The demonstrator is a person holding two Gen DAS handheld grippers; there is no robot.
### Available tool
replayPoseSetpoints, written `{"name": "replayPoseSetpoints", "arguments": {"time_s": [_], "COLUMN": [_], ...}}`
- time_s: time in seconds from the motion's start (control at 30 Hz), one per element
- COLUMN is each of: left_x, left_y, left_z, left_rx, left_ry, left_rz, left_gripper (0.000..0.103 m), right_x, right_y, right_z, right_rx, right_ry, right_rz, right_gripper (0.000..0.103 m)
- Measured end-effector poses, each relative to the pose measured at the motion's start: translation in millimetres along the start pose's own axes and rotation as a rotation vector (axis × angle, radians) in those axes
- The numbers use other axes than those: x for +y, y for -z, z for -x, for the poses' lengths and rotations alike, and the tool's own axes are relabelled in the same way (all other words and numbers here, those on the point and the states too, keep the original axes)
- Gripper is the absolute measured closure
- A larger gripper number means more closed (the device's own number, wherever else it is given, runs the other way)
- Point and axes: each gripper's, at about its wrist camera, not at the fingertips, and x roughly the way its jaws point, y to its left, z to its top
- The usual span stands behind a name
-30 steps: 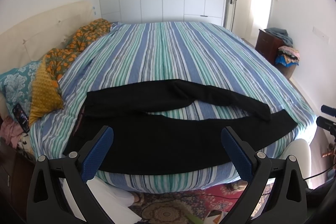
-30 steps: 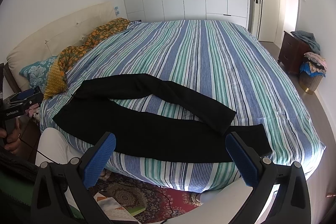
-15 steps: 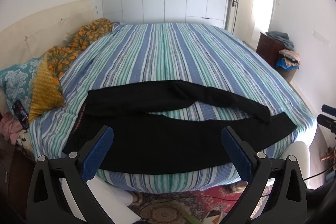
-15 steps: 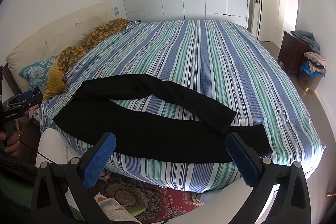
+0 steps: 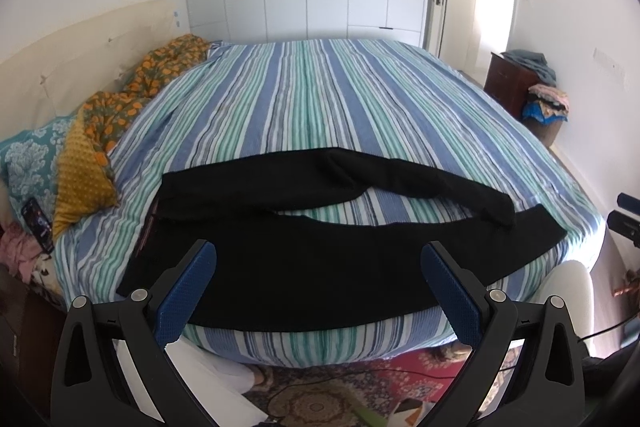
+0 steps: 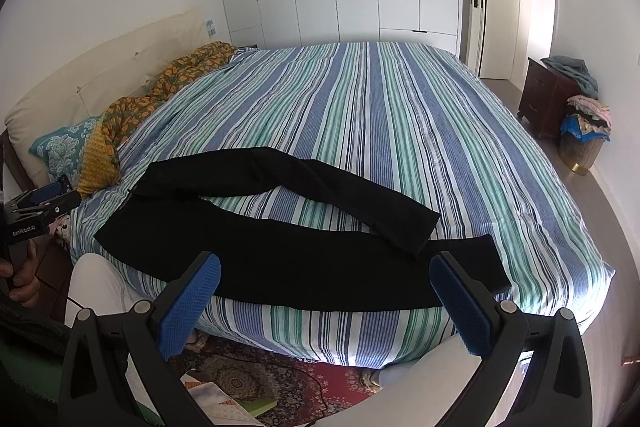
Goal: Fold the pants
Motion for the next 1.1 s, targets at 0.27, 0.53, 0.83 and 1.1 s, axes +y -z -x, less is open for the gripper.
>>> {"name": "replayPoseSetpoints", "arguments": {"time_s": [0.27, 0.53, 0.83, 1.1], "left_x": [0, -5, -14, -18], "left_y": [2, 4, 5, 9], "left_z": [-6, -11, -9, -10], "left_rx": [0.019, 0.036, 0.043, 0.05], "left_ry": [-0.004, -0.011, -0.014, -0.035], "left_rz": [-0.005, -0.011, -0.036, -0.062], "left_gripper": [0.001, 0.001, 0.001, 0.001], "right_x": [0, 0, -2, 5], "right_y": [0, 2, 7, 9], "right_z": [-8, -15, -6, -9], "right_rx": [0.02, 0.036, -0.007, -0.026], "right_ry": [0.047, 0.083, 0.035, -0.039], "right_rz": [0.008, 0.027, 0.014, 0.007], "right_gripper": [0.0, 0.0, 0.0, 0.0]}}
